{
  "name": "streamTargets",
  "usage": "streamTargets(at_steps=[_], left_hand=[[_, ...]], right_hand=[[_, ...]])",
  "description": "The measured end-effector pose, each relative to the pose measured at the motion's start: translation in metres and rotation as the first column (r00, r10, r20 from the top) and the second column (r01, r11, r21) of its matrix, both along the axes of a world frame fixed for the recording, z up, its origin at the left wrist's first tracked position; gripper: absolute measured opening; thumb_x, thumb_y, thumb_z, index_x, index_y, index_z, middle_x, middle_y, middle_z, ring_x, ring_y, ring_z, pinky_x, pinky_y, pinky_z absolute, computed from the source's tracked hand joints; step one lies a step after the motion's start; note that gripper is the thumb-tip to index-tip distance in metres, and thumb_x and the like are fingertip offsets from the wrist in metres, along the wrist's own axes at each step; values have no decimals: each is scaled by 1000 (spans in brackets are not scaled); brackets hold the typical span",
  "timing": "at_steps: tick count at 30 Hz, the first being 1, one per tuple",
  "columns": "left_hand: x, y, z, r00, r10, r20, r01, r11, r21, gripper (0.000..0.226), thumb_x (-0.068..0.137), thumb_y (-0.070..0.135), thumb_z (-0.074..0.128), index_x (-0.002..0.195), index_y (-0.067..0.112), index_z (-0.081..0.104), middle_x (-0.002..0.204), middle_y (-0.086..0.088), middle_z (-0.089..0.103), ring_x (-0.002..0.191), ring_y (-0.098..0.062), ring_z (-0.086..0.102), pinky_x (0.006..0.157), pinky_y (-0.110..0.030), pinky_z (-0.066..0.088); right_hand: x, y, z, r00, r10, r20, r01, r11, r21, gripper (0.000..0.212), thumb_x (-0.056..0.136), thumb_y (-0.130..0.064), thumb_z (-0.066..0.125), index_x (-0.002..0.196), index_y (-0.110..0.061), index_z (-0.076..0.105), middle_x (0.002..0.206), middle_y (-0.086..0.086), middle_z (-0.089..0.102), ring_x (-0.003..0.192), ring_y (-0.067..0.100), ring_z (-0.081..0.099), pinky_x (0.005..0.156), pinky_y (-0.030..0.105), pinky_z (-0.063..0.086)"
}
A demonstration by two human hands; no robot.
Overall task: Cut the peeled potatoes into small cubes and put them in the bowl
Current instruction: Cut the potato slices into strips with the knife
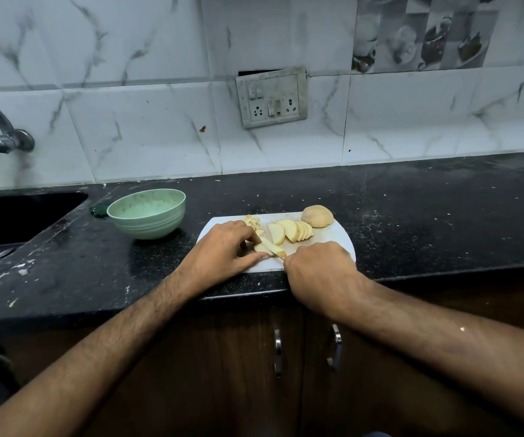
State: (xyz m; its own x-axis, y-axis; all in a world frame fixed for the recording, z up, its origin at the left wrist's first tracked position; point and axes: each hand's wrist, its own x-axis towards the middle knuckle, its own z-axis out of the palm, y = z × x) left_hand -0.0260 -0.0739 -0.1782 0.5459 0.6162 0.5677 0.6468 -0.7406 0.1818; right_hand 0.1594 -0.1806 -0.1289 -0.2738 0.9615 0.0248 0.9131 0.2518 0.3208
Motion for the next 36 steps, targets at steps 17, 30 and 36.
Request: streamTargets(at_steps=[17,30,36], left_hand=[[-6,-4,-1,994,30,-105,-24,998,54,27,95,46,64,116,33,54,113,21,63,104,-2,59,89,-30,31],[-21,5,8,970,38,-241,-19,996,82,19,96,53,57,99,34,59,97,19,58,97,0,50,87,-37,30],[-33,0,5,988,28,-155,-26,1000,15,19,95,48,63,110,37,62,99,21,61,98,5,56,83,-34,27]], right_hand=[[51,27,9,744,-133,-655,-22,975,-223,47,103,-47,40,71,-18,58,56,-5,57,50,4,53,58,27,41],[53,7,9,959,-92,-270,60,990,-124,40,102,-55,30,77,-27,44,95,1,61,88,24,54,73,36,38],[48,10,12,976,-91,-199,82,995,-54,42,104,-50,27,106,-23,59,113,4,65,102,26,61,73,36,38]])
